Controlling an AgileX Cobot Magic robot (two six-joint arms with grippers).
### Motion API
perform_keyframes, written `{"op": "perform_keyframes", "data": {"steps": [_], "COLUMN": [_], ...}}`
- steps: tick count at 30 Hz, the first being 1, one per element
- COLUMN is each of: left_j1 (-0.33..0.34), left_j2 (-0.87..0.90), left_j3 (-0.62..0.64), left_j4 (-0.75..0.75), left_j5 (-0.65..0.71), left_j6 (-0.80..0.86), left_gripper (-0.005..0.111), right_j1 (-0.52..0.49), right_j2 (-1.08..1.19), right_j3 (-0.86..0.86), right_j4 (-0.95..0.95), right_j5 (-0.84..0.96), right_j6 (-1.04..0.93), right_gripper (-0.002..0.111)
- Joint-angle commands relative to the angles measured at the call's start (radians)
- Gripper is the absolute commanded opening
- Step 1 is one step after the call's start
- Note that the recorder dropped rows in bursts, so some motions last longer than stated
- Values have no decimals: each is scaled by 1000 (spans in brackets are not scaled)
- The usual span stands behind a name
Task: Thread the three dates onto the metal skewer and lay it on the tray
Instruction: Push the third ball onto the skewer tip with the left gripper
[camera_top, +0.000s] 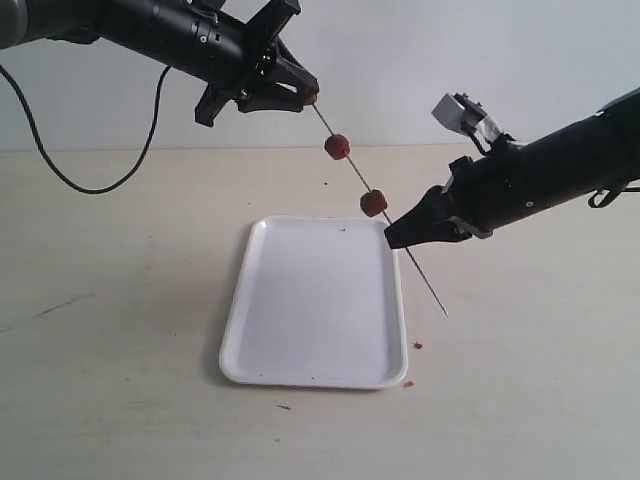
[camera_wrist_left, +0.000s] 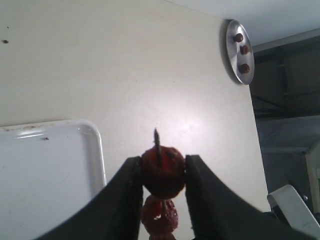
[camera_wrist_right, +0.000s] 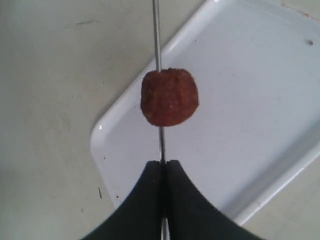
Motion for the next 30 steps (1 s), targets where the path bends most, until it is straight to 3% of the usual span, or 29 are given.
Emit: {"op": "perform_keyframes", "data": {"steps": [1, 17, 23, 30], "left_j1": [-19, -59, -59, -59], "left_j2": [-9, 25, 23, 23], "left_j3": [0, 0, 0, 0], "left_j4": [10, 1, 4, -12], "left_j5": [4, -46, -19, 0], "left_j6": [8, 32, 59, 87], "left_gripper": [31, 32, 52, 55], "right_j1": [-1, 56, 56, 56], "right_j2": [-2, 0, 0, 0], "right_j3": [-1, -1, -1, -1], "right_j4": [124, 241, 252, 253], "right_j5": [-20, -65, -114, -120], "right_j6": [-19, -101, -101, -101], "right_gripper": [0, 0, 0, 0]}}
